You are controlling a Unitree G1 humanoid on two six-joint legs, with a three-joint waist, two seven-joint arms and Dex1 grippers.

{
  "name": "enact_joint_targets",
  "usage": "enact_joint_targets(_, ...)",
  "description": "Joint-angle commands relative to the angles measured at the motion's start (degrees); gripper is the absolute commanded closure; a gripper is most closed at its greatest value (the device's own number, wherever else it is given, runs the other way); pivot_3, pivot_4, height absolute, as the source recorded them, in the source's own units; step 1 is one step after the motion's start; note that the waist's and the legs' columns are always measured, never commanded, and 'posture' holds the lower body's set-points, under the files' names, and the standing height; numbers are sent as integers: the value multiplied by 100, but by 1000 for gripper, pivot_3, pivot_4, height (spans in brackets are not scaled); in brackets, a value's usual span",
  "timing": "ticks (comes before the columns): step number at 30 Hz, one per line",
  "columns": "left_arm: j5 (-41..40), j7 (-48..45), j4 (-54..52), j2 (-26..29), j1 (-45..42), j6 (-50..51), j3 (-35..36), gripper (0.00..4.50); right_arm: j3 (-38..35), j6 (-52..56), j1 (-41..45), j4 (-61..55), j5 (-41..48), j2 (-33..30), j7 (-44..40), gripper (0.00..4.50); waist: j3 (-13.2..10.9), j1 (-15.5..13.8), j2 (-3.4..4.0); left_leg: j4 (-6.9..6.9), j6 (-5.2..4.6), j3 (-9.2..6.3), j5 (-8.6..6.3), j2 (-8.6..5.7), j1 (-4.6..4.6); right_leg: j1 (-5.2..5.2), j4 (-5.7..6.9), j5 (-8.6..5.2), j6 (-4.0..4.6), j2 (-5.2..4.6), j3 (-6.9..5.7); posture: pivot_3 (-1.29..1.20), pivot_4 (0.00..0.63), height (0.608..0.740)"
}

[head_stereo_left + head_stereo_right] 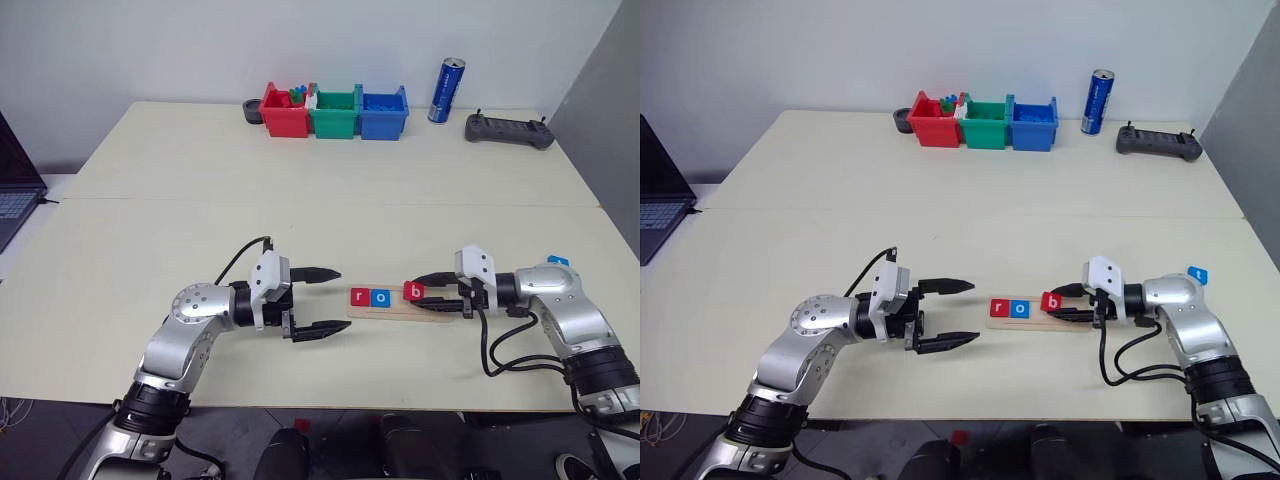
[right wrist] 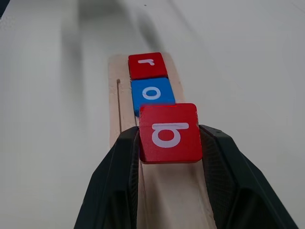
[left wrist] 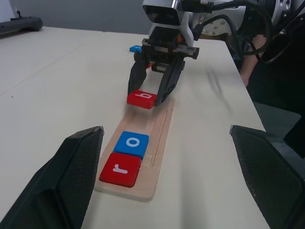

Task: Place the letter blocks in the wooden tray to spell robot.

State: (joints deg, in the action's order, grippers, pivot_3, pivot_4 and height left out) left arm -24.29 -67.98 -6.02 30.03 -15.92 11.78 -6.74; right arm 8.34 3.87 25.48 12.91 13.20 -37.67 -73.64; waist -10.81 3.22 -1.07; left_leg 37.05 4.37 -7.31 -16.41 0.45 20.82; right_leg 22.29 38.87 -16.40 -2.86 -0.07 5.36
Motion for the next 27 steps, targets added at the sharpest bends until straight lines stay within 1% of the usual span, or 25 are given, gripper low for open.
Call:
enact_joint_targets(1, 11, 62, -213, 49, 35, -148, 81, 0, 52, 39, 36, -216, -5, 45, 5, 3036, 0, -2, 0, 0, 0, -1, 0, 0, 0, 0, 0, 0, 0, 0, 0, 0, 150, 740)
enact_joint_targets(15, 61, 34, -66, 53, -31, -234, 1, 0, 93, -111, 199, 174, -178, 107, 87, 3036, 0, -3, 0, 0, 0, 0, 0, -1, 0, 0, 0, 0, 0, -1, -1, 0, 150, 740)
enact_joint_targets(23, 75, 23, -40, 32, -62, -227, -34, 0, -20, 98, 198, 5, -34, 26, 75, 224, 0, -2, 0, 0, 0, -3, 0, 0, 0, 0, 1, 0, 0, -1, -3, 0, 150, 740)
enact_joint_targets(24, 77, 23, -38, 30, -64, -226, -35, 0, -53, 154, 198, -49, 3, -4, 67, 40, 0, -2, 0, 0, 0, -3, 0, 0, 0, 0, 1, 0, 0, -1, -3, 0, 150, 740)
enact_joint_targets(27, 86, 24, -13, 13, -90, -227, -39, 0, -172, 373, 204, -253, 144, -102, 74, 40, 0, -4, 0, 1, 0, -3, 0, -1, 0, 0, 1, 0, 0, -1, -3, 0, 150, 740)
